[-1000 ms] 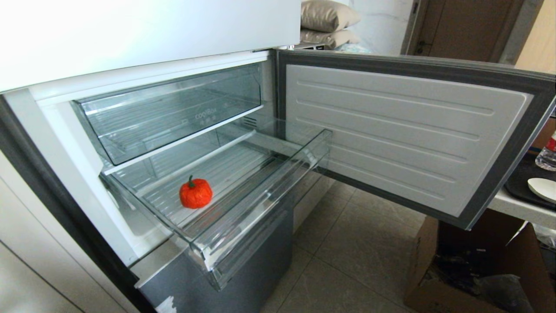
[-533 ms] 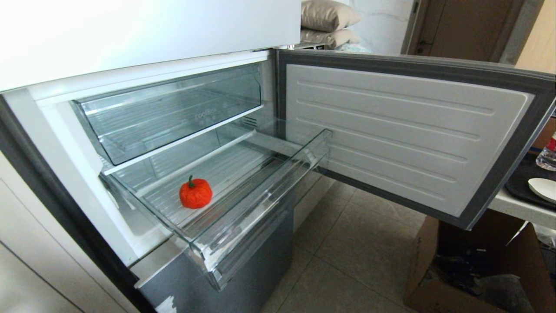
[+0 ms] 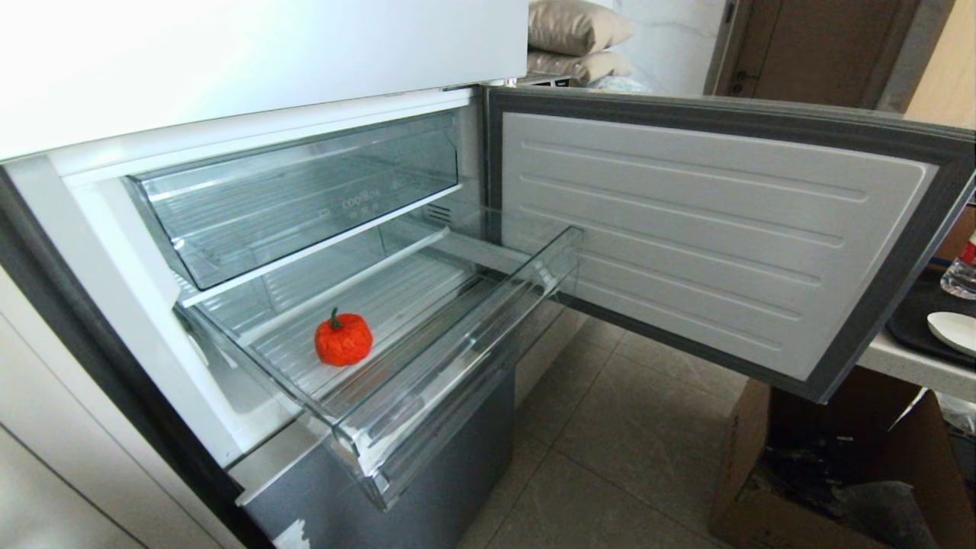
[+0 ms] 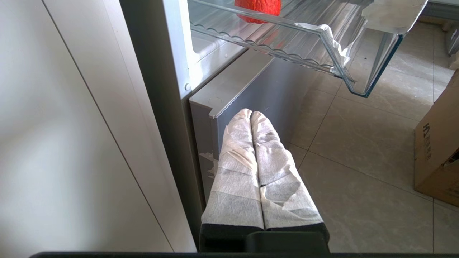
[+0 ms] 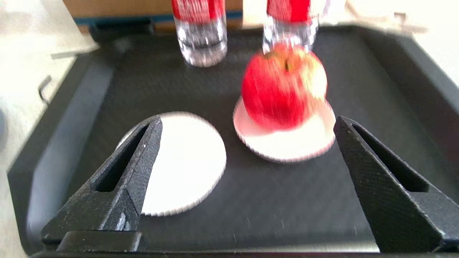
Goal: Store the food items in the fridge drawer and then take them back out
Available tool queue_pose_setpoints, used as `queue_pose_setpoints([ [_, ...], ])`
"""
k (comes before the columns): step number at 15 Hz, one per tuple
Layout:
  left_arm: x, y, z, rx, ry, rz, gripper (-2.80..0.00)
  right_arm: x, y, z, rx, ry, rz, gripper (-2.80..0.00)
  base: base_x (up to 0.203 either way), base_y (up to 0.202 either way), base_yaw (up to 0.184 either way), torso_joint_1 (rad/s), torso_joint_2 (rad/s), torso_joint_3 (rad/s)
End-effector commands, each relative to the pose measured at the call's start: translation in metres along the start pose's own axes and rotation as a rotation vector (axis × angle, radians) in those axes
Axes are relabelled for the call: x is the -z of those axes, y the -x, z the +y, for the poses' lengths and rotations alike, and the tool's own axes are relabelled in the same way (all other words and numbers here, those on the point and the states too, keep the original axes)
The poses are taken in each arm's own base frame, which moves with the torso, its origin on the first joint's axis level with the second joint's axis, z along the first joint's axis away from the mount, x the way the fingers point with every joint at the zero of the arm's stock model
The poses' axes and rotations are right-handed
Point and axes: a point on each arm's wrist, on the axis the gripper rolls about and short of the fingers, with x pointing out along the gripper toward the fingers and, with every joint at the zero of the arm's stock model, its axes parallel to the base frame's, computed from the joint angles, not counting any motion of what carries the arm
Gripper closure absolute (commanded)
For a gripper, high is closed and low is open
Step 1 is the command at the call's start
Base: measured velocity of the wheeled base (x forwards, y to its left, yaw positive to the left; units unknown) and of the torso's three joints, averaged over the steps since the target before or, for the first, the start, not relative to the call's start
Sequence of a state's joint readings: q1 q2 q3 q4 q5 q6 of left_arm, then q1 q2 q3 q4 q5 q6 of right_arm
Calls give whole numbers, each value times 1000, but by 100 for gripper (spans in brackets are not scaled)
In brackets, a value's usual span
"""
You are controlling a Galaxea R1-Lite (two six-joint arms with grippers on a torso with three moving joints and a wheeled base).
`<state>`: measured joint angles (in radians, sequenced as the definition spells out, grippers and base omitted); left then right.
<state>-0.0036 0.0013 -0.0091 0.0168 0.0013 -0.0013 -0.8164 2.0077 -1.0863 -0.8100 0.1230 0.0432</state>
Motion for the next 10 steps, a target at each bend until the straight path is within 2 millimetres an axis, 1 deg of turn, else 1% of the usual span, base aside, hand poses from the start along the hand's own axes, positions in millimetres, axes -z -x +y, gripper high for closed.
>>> queue_pose_setpoints([
  [1,0,0,0,-1,0,0,0,-2,-12,0,7,5,-24,-280,0,0,0,0,0,0],
  [2,0,0,0,-1,0,0,0,2,-15,0,14,4,-15,-280,0,0,0,0,0,0],
  [3,0,0,0,-1,0,0,0,2,-16,-1,16,5,-15,-280,0,0,0,0,0,0],
  [7,0,0,0,-1,0,0,0,9,-30,-5,40,3,-9,-280,0,0,0,0,0,0],
  [10,0,0,0,-1,0,0,0,5,-35,-6,60,4,-28,-280,0,0,0,0,0,0],
])
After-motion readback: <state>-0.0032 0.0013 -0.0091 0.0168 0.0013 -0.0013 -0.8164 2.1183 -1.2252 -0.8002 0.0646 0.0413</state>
